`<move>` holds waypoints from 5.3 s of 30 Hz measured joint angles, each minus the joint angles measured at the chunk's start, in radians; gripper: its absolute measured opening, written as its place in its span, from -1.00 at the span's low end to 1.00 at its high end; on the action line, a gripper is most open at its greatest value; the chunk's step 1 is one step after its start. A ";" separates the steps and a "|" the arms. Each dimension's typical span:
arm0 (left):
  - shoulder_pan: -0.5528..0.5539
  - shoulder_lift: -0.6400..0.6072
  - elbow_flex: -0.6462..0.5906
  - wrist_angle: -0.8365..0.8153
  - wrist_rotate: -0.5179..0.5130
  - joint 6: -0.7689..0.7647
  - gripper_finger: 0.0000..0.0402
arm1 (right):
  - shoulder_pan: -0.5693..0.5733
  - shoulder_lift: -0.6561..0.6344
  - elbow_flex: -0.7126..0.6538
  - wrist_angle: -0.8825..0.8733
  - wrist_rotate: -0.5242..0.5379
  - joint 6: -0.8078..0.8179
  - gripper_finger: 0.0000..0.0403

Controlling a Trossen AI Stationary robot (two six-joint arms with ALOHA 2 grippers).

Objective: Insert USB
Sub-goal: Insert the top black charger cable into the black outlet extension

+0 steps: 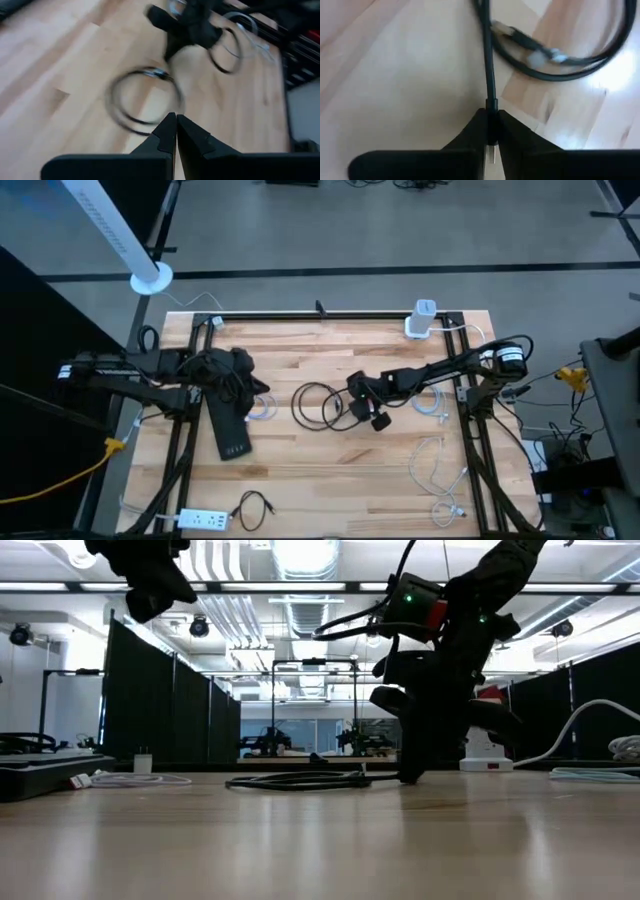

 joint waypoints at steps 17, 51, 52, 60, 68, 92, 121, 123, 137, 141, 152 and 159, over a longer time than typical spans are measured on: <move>-0.225 -0.020 0.000 0.060 -0.165 0.015 -1.00 | -0.027 -0.269 0.238 -0.144 -0.058 0.512 -0.93; -0.048 0.298 -0.120 1.285 -0.096 0.391 0.04 | -0.027 -0.251 0.516 0.038 -0.169 0.774 -0.93; -0.048 0.309 -0.102 1.281 -0.091 0.395 0.07 | -0.024 -0.251 0.516 0.039 -0.169 0.774 -0.93; -0.009 0.326 -0.066 1.235 -0.068 0.342 0.08 | 0.002 -0.249 0.516 0.038 -0.197 0.732 -0.93; 0.034 0.325 -0.066 1.238 0.017 0.284 -0.16 | 0.002 -0.249 0.516 0.040 -0.191 0.701 -0.93; 0.177 0.314 -0.066 1.246 0.076 -0.240 -1.00 | -0.003 -0.251 0.516 0.025 -0.089 0.709 -0.62; 0.374 0.301 -0.066 1.071 0.183 -1.125 -1.00 | -0.014 -0.344 0.515 -0.150 0.025 0.611 -0.01; 0.374 0.301 -0.066 1.070 0.182 -1.126 -1.00 | -0.018 -0.344 0.515 -0.142 0.025 0.682 -0.01; 0.374 0.302 -0.066 1.069 0.174 -1.106 -1.00 | -0.130 -0.337 0.515 -0.123 0.018 1.677 -0.01; 0.370 0.302 -0.066 1.072 0.177 -0.951 -1.00 | -0.158 -0.304 0.515 -0.071 -0.062 1.721 -0.01; 0.362 0.296 -0.066 1.261 0.172 -0.731 -1.00 | -0.158 -0.260 0.515 -0.013 -0.147 1.694 -0.01; 0.355 0.296 -0.066 1.271 -0.080 -1.079 -1.00 | -0.158 -0.262 0.515 0.098 -0.144 1.501 -0.01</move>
